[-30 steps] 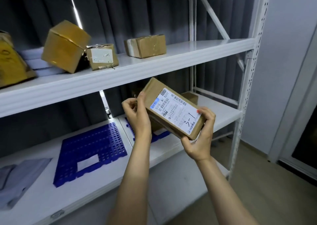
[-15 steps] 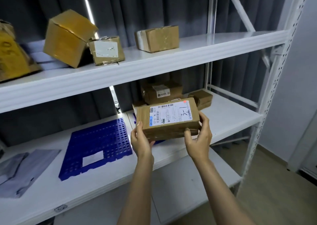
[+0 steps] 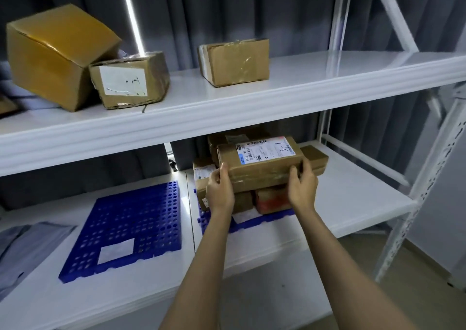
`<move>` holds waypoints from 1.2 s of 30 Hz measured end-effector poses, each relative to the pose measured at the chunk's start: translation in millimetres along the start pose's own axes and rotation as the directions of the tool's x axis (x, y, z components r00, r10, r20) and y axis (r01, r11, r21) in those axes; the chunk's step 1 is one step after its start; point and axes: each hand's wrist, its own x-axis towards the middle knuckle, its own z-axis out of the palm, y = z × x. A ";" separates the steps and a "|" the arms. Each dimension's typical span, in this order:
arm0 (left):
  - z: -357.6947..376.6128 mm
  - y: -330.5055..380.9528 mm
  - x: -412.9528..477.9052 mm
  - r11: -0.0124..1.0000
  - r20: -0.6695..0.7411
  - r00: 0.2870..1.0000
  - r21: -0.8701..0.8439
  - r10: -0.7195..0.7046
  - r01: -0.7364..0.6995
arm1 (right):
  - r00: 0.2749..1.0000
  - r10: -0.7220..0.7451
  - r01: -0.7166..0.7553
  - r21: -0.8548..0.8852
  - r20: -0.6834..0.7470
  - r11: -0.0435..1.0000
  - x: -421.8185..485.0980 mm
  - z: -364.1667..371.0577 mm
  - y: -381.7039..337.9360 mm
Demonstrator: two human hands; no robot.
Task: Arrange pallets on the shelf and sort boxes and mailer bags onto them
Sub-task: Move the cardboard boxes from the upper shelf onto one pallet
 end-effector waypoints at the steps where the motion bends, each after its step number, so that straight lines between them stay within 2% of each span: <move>1: 3.1 0.0 5.5 0.999 -0.006 1.000 0.039 -0.001 0.001 | 1.000 0.016 -0.016 -0.009 0.025 1.000 6.8 2.5 4.9; 8: 17.6 -5.9 26.3 0.984 -0.014 1.000 0.178 -0.027 0.029 | 0.991 0.042 -0.041 -0.007 0.131 0.999 28.5 15.1 25.5; 17: 31.9 -23.7 44.8 0.989 -0.008 0.995 0.110 -0.097 0.098 | 0.979 0.033 -0.031 -0.014 0.201 0.999 47.4 21.2 37.5; 27: 46.3 -31.1 56.8 0.985 -0.025 0.995 0.137 -0.098 0.101 | 0.978 0.049 -0.052 0.009 0.201 0.999 60.4 20.7 44.6; 36: 49.3 -40.6 55.2 0.991 -0.098 0.995 0.125 -0.034 0.046 | 0.978 0.114 -0.139 0.143 0.172 0.980 61.7 21.4 54.9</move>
